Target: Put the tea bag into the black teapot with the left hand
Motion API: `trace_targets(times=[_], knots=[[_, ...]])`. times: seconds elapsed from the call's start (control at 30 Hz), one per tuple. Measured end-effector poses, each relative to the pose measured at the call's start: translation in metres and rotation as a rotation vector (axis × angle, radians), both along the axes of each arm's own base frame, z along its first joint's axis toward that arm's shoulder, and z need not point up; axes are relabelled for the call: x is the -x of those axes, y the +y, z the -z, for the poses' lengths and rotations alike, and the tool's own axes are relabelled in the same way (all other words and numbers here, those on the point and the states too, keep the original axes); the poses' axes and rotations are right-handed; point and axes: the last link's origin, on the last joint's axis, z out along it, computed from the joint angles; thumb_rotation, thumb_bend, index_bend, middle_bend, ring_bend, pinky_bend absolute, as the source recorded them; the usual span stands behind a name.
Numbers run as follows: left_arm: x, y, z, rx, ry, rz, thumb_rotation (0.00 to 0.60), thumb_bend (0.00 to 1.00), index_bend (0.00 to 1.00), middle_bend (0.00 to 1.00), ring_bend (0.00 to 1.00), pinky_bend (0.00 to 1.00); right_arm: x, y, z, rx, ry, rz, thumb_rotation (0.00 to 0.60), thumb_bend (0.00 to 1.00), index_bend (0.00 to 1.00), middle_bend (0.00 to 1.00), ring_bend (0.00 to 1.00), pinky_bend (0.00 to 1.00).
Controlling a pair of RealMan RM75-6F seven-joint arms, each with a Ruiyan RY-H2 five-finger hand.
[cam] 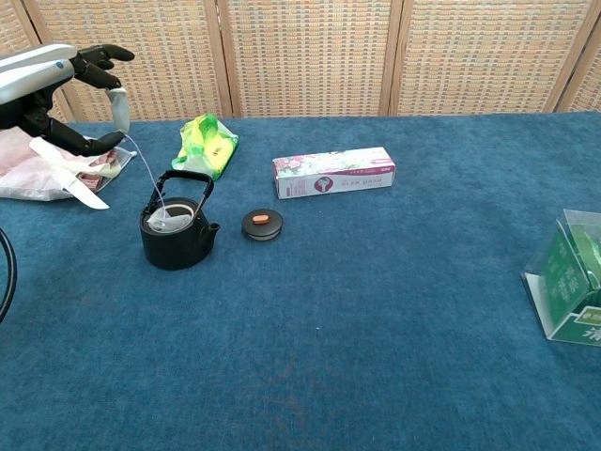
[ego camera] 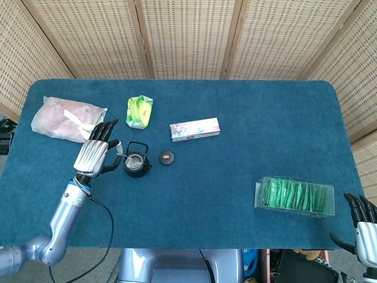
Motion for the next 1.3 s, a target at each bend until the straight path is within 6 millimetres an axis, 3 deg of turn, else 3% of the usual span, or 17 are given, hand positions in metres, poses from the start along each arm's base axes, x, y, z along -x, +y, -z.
trace_targets(times=[0.37, 0.73, 0.83, 0.97, 1.2, 1.3], knots=[[0.017, -0.022, 0.001, 0.009, 0.103, -0.004, 0.6, 0.51, 0.63, 0.0, 0.0, 0.0, 0.0, 0.001, -0.001, 0.003, 0.002, 0.001, 0.6, 0.01, 0.12, 0.2, 0.08, 0.16], [0.04, -0.053, 0.009, 0.049, 0.216, -0.06, 0.6, 0.51, 0.48, 0.0, 0.0, 0.0, 0.0, -0.001, 0.0, -0.001, 0.002, -0.002, 0.6, 0.01, 0.12, 0.2, 0.08, 0.16], [0.043, -0.057, 0.011, 0.061, 0.232, -0.066, 0.6, 0.49, 0.36, 0.0, 0.0, 0.0, 0.0, -0.001, 0.0, -0.003, 0.002, -0.001, 0.6, 0.01, 0.12, 0.2, 0.08, 0.16], [0.043, -0.059, 0.011, 0.07, 0.239, -0.068, 0.6, 0.39, 0.23, 0.0, 0.0, 0.0, 0.0, -0.001, 0.0, -0.002, 0.001, -0.001, 0.6, 0.01, 0.12, 0.2, 0.08, 0.16], [0.039, -0.06, 0.006, 0.056, 0.241, -0.054, 0.6, 0.39, 0.21, 0.0, 0.0, 0.0, 0.0, -0.001, 0.0, 0.001, 0.001, -0.001, 0.6, 0.01, 0.12, 0.2, 0.08, 0.16], [0.037, -0.059, 0.001, 0.038, 0.252, -0.045, 0.6, 0.4, 0.21, 0.1, 0.07, 0.06, 0.0, -0.001, 0.0, 0.001, -0.001, -0.002, 0.6, 0.01, 0.12, 0.2, 0.08, 0.16]])
